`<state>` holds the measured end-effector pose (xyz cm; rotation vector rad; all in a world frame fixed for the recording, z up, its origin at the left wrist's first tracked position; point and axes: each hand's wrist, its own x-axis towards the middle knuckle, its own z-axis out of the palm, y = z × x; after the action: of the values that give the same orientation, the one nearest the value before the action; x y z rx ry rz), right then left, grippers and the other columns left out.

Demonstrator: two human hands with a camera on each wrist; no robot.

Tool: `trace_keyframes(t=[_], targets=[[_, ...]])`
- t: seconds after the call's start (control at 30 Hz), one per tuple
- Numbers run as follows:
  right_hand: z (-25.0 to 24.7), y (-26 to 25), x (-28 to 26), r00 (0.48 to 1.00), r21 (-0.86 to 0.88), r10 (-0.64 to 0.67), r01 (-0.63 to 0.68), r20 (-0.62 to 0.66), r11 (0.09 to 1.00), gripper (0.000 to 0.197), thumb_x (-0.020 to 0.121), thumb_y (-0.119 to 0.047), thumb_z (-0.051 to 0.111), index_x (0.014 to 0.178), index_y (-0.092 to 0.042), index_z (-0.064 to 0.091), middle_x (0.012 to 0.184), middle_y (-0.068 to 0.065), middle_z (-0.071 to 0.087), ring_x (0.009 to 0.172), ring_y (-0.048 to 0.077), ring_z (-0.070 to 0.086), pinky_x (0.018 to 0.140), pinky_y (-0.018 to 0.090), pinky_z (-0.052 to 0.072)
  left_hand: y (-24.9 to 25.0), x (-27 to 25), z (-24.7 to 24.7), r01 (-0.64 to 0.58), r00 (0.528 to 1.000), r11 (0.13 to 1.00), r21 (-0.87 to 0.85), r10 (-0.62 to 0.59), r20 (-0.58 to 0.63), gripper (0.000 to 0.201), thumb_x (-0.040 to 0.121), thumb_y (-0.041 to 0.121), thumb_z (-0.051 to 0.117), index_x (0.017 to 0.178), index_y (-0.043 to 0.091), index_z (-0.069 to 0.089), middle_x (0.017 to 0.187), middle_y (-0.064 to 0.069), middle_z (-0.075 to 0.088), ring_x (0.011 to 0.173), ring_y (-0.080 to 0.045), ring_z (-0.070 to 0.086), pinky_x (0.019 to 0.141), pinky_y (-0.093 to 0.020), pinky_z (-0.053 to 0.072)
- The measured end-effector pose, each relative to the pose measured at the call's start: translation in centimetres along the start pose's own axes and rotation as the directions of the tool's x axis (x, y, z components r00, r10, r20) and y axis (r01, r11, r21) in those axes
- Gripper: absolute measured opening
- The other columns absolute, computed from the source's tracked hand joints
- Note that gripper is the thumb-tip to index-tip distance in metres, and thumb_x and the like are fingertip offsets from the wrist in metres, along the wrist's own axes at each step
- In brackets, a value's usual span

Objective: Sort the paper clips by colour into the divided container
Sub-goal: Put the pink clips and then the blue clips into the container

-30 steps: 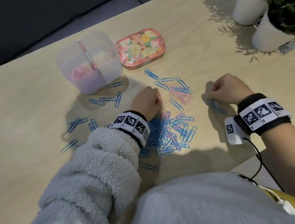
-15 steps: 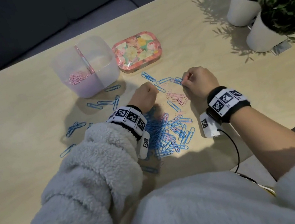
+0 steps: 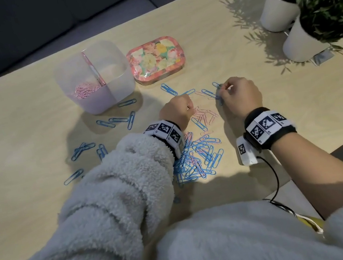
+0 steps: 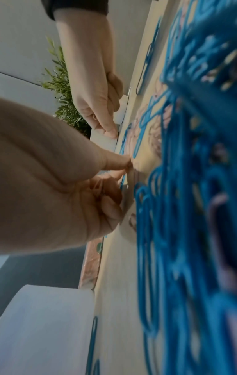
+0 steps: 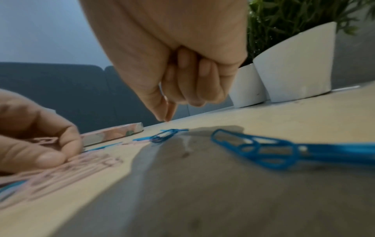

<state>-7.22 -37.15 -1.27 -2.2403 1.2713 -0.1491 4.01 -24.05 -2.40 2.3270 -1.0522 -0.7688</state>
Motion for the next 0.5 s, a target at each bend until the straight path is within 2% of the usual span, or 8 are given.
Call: trace_keyframes(t=[0.1,0.2,0.27,0.37,0.43,0.5], targets=[[0.7,-0.7,-0.5,0.989,-0.030,-0.093,0.097,0.113,0.995,0.015,0.081,-0.023,0.055,0.089,-0.022,0.068,0.094,0.007,0.071,0.096,0.031,0.061,0.074,0.031,0.044,-0.2,-0.1,-0.4,0.015,1.000,1.000,-0.008,-0.015,0.002,0.015,0.088,0.018,0.054,0.098,0.007,0.058,0.105,-0.013,0.061,0.097,-0.029,0.056,0.072,-0.029,0.034],[1.0,-2.0,-0.6,0.961,-0.081,-0.205,0.223,0.184,0.971,0.028,0.083,-0.024,0.052,0.107,-0.029,0.067,0.108,0.004,0.071,0.106,0.030,0.060,0.084,0.033,0.046,-0.8,-0.2,-0.7,-0.001,1.000,1.000,-0.016,0.001,0.011,0.009,0.087,0.014,0.056,0.090,0.006,0.058,0.103,-0.016,0.062,0.095,-0.031,0.056,0.076,-0.032,0.038],[1.3,-2.8,-0.6,0.940,-0.137,-0.248,0.284,0.234,0.949,0.031,0.087,-0.023,0.048,0.113,-0.028,0.065,0.115,0.004,0.069,0.113,0.029,0.057,0.089,0.035,0.045,-1.2,-0.2,-1.0,-0.024,1.000,0.999,-0.032,0.024,-0.005,0.010,0.087,0.012,0.054,0.086,0.002,0.057,0.100,-0.019,0.061,0.090,-0.032,0.056,0.073,-0.030,0.037],[1.2,-2.8,-1.0,0.920,-0.165,-0.254,0.312,0.298,0.936,0.031,0.087,-0.020,0.047,0.109,-0.027,0.068,0.115,0.001,0.069,0.112,0.026,0.058,0.088,0.032,0.045,-1.6,-0.3,-2.0,-0.023,0.999,0.997,-0.068,0.020,-0.036,0.011,0.089,0.014,0.050,0.081,0.007,0.052,0.092,-0.016,0.059,0.083,-0.028,0.054,0.073,-0.035,0.040],[0.9,-2.2,-1.2,0.937,-0.125,-0.216,0.257,0.273,0.958,0.029,0.085,-0.020,0.049,0.102,-0.027,0.071,0.107,0.001,0.072,0.107,0.025,0.062,0.084,0.031,0.046,-1.7,-0.3,-2.8,0.013,0.998,0.988,-0.152,-0.023,-0.061,0.011,0.091,0.016,0.049,0.093,0.006,0.054,0.086,-0.010,0.056,0.077,-0.025,0.051,0.071,-0.032,0.039],[0.6,-1.4,-1.3,0.962,-0.130,-0.166,0.197,0.217,0.972,0.030,0.084,-0.020,0.049,0.103,-0.027,0.071,0.108,0.003,0.072,0.106,0.028,0.062,0.084,0.032,0.047,-1.9,-0.1,-3.3,0.037,0.998,0.972,-0.231,-0.049,-0.046,0.021,0.090,0.014,0.050,0.109,0.006,0.052,0.088,-0.010,0.057,0.082,-0.026,0.053,0.076,-0.030,0.040]])
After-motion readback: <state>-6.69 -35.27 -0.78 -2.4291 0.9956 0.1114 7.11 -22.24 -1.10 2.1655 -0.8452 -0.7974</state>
